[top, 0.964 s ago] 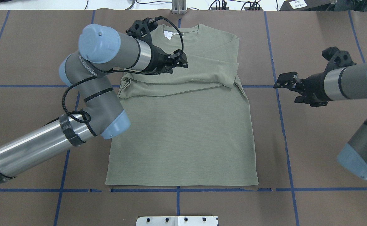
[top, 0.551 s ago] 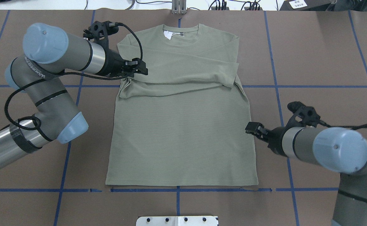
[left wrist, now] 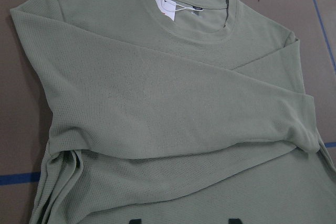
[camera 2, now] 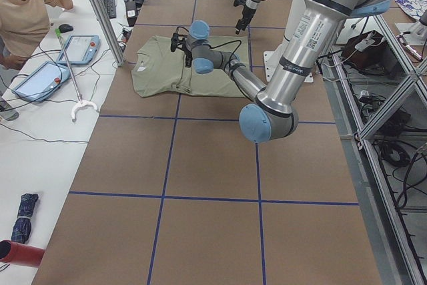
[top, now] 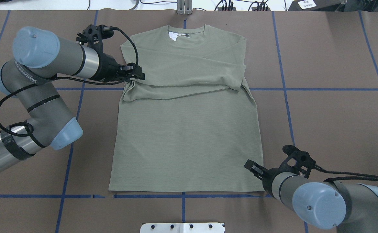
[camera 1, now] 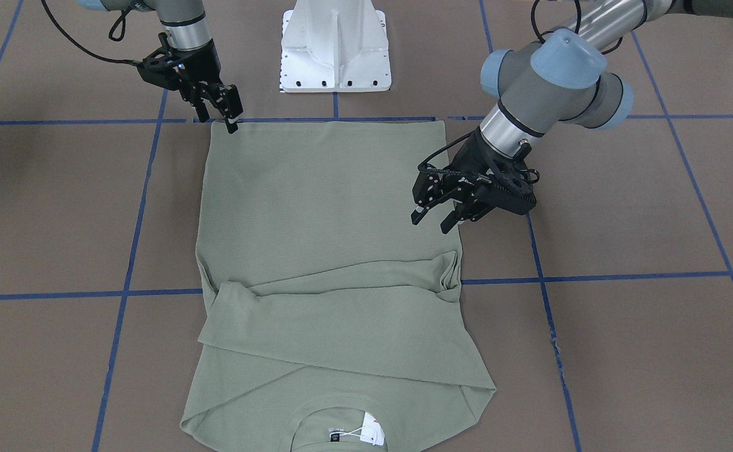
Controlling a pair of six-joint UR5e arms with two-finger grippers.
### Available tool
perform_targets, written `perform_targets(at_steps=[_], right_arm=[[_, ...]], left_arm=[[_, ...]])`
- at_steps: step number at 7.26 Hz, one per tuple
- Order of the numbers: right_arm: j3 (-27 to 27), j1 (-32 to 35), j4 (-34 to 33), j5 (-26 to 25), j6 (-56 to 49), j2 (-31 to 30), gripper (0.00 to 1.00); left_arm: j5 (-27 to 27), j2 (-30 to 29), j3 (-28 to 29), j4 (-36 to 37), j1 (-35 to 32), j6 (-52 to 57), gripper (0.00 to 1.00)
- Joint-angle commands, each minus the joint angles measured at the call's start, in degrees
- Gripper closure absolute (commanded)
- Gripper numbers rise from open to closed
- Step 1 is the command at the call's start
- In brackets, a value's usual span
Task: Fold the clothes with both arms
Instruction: 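Release the sleeve and withdraw the left gripper while the right gripper moves to the hem, then move the left gripper down to the hem corner nearest the robot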
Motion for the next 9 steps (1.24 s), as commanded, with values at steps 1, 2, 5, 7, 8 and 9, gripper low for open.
perform_targets(at_steps=[1,2,5,7,8,9], right_arm=[[-2.13,-0.81,-0.35,-0.01,1.24,0.07,0.17],[-2.23,-0.81,-0.35,0.08,1.94,0.07,0.19],[-2.50,-2.13,-0.35,0.87,2.74,0.07,0.23],[-2.76,-2.30,-0.44,0.87,2.74,0.07,0.27],[-2.76,-2.31,-0.44,0.87,2.74,-0.11,0.27],[-2.76,-2.39,-0.53,0.95,2.74,-0.46,0.27]], left_arm=[[0.01,0.06,-0.07,-0.21,0.04,-0.52,0.34],[0.01,0.06,-0.07,-0.21,0.04,-0.61,0.34],[0.01,0.14,-0.07,-0.21,0.04,-0.61,0.34],[0.01,0.14,0.37,-0.21,0.04,-0.52,0.34],[0.01,0.14,0.37,-0.21,0.04,-0.61,0.34],[0.01,0.14,0.46,-0.21,0.04,-0.61,0.34]])
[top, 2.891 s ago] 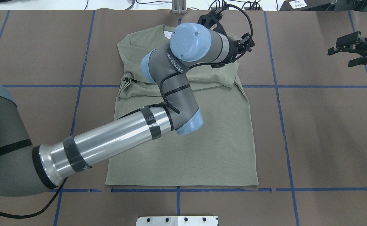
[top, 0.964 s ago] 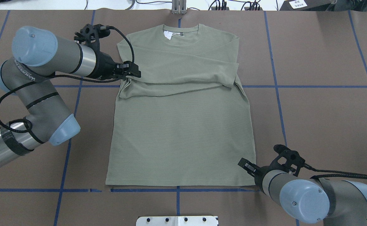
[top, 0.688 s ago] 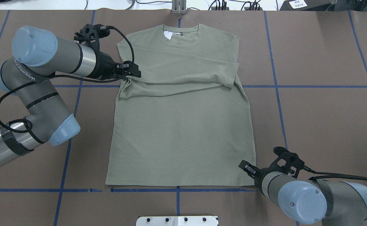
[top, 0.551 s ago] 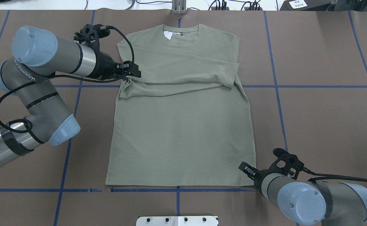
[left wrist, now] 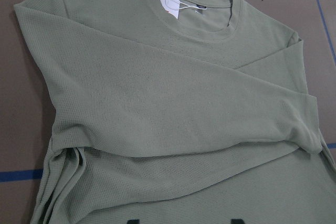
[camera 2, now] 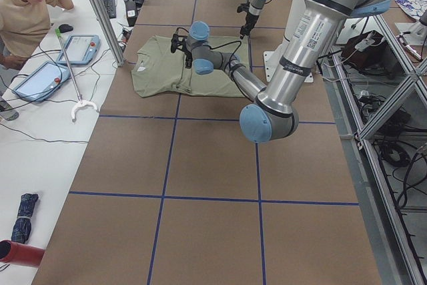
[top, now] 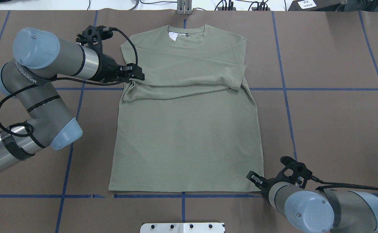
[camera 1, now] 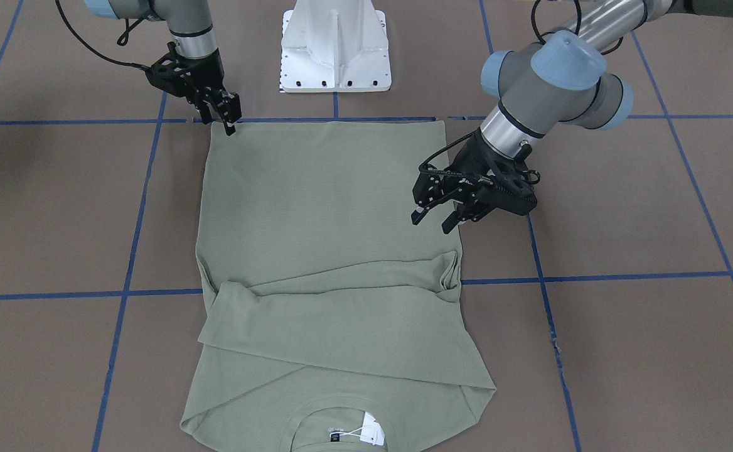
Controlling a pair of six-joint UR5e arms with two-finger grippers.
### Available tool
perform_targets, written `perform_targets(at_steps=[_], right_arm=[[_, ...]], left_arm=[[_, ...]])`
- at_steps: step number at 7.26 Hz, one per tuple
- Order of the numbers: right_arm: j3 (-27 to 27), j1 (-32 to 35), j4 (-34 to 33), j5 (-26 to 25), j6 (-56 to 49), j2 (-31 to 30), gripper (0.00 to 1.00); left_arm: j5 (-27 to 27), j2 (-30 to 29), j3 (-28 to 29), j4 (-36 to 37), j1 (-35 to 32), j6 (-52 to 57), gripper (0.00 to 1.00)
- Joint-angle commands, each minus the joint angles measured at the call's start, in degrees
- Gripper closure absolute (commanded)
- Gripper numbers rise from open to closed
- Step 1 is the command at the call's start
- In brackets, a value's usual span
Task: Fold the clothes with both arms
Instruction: 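Move the left gripper down to the hem corner nearest the robot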
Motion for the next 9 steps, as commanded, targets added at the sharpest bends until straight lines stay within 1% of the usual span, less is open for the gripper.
perform_targets(at_steps=[1,2,3,4,5,6,8,9], right_arm=[[-0.38,-0.26,-0.16,0.06,0.09,-0.41,0.28],[-0.73,-0.43,-0.16,0.06,0.09,-0.41,0.29],[-0.64,-0.44,-0.16,0.06,0.09,-0.41,0.34],[-0.73,-0.61,-0.16,0.06,0.09,-0.32,0.48],[-0.56,-0.70,-0.16,0.15,0.09,-0.41,0.89],[-0.73,-0.70,-0.08,1.37,0.09,-0.41,1.00],[0.06,-0.61,-0.07,1.56,0.09,-0.41,1.00],[0.49,-0.53,-0.07,1.65,0.09,-0.41,1.00]], left_arm=[[0.00,-0.09,0.09,0.00,0.09,-0.02,0.34],[0.00,0.00,0.09,0.00,0.09,-0.02,0.34],[0.00,-0.09,0.09,-0.17,0.09,-0.02,0.34],[0.00,-0.09,0.09,-0.26,0.09,-0.02,0.34],[0.00,0.00,0.09,-0.26,0.09,-0.02,0.34],[0.00,0.00,0.09,-0.26,0.09,-0.02,0.34],[0.00,-0.09,0.09,-0.26,0.09,-1.15,0.34],[-0.17,-0.09,-0.17,-0.18,0.52,-5.69,0.34]])
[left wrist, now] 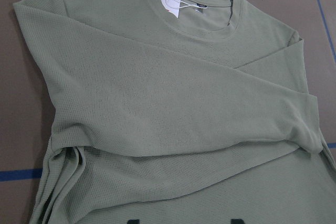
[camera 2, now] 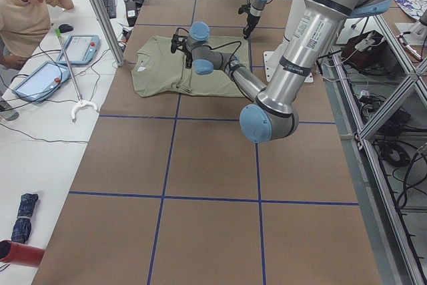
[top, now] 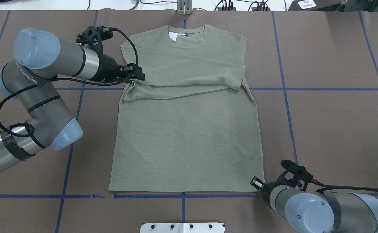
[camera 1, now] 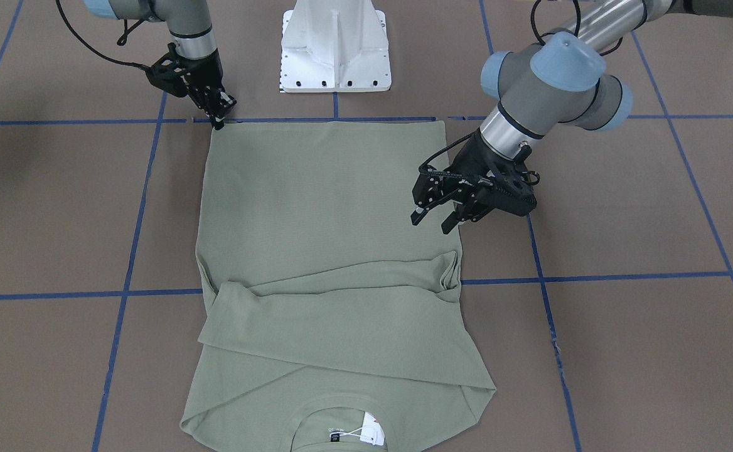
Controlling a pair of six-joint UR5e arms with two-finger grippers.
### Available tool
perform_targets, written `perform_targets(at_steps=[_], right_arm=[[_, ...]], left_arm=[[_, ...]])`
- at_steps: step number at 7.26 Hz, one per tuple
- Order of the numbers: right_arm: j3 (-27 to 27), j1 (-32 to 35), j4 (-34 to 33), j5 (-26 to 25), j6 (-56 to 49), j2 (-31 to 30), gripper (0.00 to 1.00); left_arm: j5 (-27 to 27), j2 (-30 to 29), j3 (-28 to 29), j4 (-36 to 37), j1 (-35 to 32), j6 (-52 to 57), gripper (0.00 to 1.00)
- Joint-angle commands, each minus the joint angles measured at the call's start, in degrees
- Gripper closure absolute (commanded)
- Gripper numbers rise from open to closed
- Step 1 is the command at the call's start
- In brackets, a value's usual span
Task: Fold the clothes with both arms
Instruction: 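Move the left gripper down to the hem corner nearest the robot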
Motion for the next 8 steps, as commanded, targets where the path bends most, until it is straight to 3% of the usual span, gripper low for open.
perform_targets(at_steps=[1,2,3,4,6,7,8], right_arm=[[1.81,0.16,0.00,0.14,-0.09,-0.09,1.00],[2.70,0.33,-0.08,0.58,0.00,-0.35,1.00],[3.58,0.34,-0.08,0.58,0.00,-0.96,1.00],[3.59,0.25,-0.08,0.58,0.09,-1.06,1.00],[3.67,0.25,-0.08,0.50,0.09,-0.97,1.00],[3.85,0.25,-0.08,0.50,0.09,-0.97,1.00],[3.85,0.25,-0.08,0.50,0.09,-0.97,1.00]], left_arm=[[0.13,1.44,-2.64,0.33,1.09,-9.95,0.34],[4.48,4.15,-6.76,0.68,7.89,-16.71,0.34],[14.18,10.27,-12.71,1.21,14.92,-18.78,0.34],[18.37,15.47,-16.25,2.78,19.69,-20.28,0.34],[22.60,20.25,-20.49,11.10,27.51,-25.09,0.35],[25.15,20.09,-22.07,18.89,31.21,-26.61,0.35],[25.53,20.44,-22.09,21.84,33.86,-28.28,0.35]])
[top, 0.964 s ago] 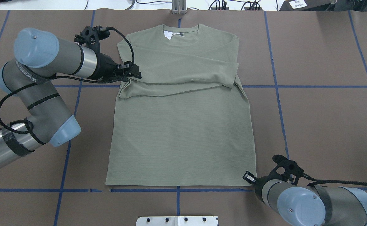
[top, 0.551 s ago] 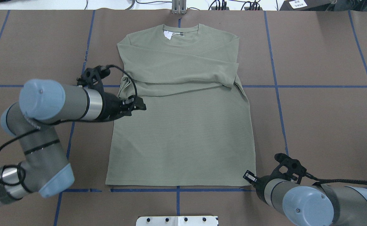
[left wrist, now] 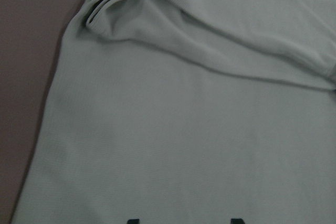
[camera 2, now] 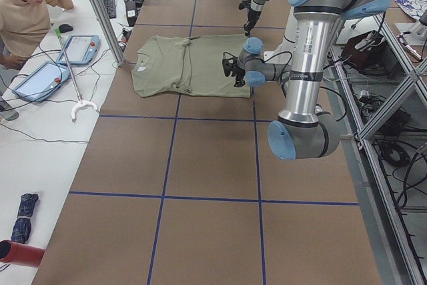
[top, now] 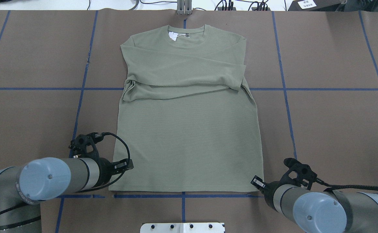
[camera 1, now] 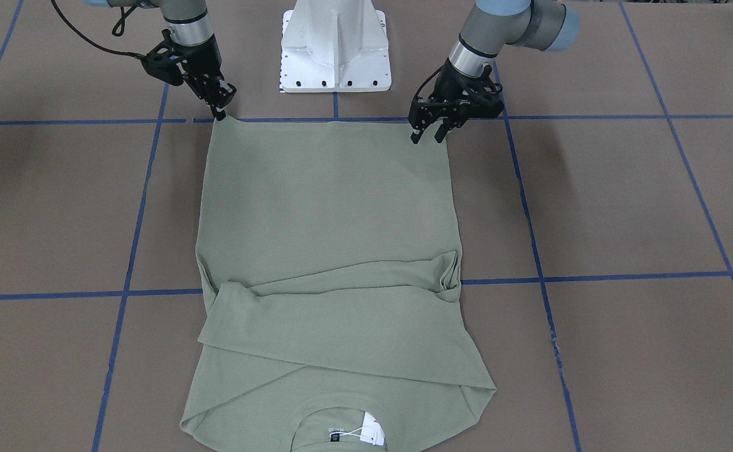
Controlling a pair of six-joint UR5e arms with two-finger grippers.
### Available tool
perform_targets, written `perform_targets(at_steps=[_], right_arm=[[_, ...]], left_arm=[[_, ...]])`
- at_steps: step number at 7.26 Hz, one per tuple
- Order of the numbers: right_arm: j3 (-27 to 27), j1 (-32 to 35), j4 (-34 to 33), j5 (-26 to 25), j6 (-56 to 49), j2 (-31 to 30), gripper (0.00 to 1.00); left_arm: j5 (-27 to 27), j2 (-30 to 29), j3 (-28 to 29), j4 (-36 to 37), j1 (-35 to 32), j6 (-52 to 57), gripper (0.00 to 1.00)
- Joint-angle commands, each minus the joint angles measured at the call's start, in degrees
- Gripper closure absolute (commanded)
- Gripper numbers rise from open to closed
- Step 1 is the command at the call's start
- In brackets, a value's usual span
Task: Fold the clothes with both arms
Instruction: 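Grasp both hem corners with the left and right grippers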
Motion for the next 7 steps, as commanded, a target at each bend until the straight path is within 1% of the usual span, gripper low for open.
perform_targets(at_steps=[1,4,5,6,7], right_arm=[[0.07,0.00,0.00,-0.01,0.00,0.00,1.00],[0.07,0.00,0.00,-0.19,0.00,0.00,1.00],[0.07,-0.09,0.00,-0.19,0.00,0.00,1.00],[0.07,-0.09,0.00,-0.19,0.00,0.00,1.00],[0.07,-0.09,0.00,-0.19,0.00,0.00,1.00]], left_arm=[[1.57,1.02,-0.71,6.06,4.82,-2.41,0.35],[1.57,1.11,-0.62,6.42,4.91,-2.41,0.37],[1.57,1.11,-0.62,7.81,5.00,-2.41,0.37],[1.48,1.02,-0.71,9.13,5.00,-2.41,0.40],[1.48,1.02,-0.71,9.15,5.00,-2.41,0.52]])
